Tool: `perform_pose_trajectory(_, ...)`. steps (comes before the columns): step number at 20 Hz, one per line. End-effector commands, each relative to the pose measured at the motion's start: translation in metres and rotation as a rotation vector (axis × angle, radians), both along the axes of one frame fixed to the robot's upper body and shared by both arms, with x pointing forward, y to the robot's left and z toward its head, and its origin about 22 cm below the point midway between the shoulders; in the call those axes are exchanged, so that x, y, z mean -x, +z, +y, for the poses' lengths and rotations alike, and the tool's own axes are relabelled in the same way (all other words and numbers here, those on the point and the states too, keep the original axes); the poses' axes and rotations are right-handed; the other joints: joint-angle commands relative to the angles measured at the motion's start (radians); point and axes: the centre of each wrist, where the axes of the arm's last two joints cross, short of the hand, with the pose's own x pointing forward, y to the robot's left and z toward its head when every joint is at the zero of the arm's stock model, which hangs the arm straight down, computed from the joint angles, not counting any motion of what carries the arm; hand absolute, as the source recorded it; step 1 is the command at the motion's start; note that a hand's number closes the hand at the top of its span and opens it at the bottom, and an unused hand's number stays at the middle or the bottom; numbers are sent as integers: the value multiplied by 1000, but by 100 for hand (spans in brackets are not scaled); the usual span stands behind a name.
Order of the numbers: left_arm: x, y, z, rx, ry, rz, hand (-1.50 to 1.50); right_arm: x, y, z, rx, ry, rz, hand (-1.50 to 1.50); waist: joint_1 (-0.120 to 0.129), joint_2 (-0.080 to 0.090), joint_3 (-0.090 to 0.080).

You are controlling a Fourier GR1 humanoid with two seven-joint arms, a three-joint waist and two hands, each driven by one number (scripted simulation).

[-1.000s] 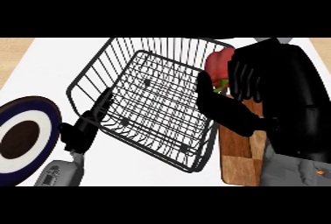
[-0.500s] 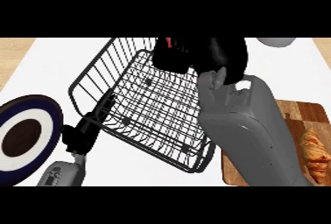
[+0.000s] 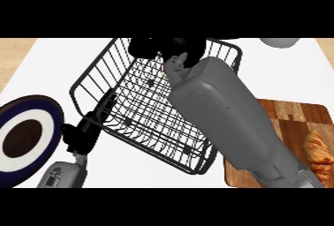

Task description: Pick the bell pepper from the cutting board and place it in the tiered basket

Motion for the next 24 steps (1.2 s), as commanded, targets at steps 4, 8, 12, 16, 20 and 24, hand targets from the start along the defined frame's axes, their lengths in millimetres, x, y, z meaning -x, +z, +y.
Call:
perform_pose_trajectory(4,4,-6,-1,0,-18,4,0,-6,-4,6,-256,-82,209,150,7,-1,0)
perform_pose_trajectory(8,4,-12,-19,7,-16,2,0,-19,-9,-8,-410,-121,324,-150,-4,0,0)
perform_pose_trajectory(12,5,-9,3,-1,-13,-1,0,-9,-5,2,-506,-112,293,-150,-8,-5,0)
perform_pose_trajectory(16,-6,-4,2,7,17,6,0,-13,0,4,-521,-205,117,-150,-36,-6,0)
perform_pose_trajectory(20,9,-6,21,-3,48,-1,0,-25,-4,-27,-468,-380,-37,-150,-60,-21,0)
perform_pose_trajectory(24,12,-13,29,0,71,20,0,-32,18,-75,-461,-522,-210,-150,-84,-24,0)
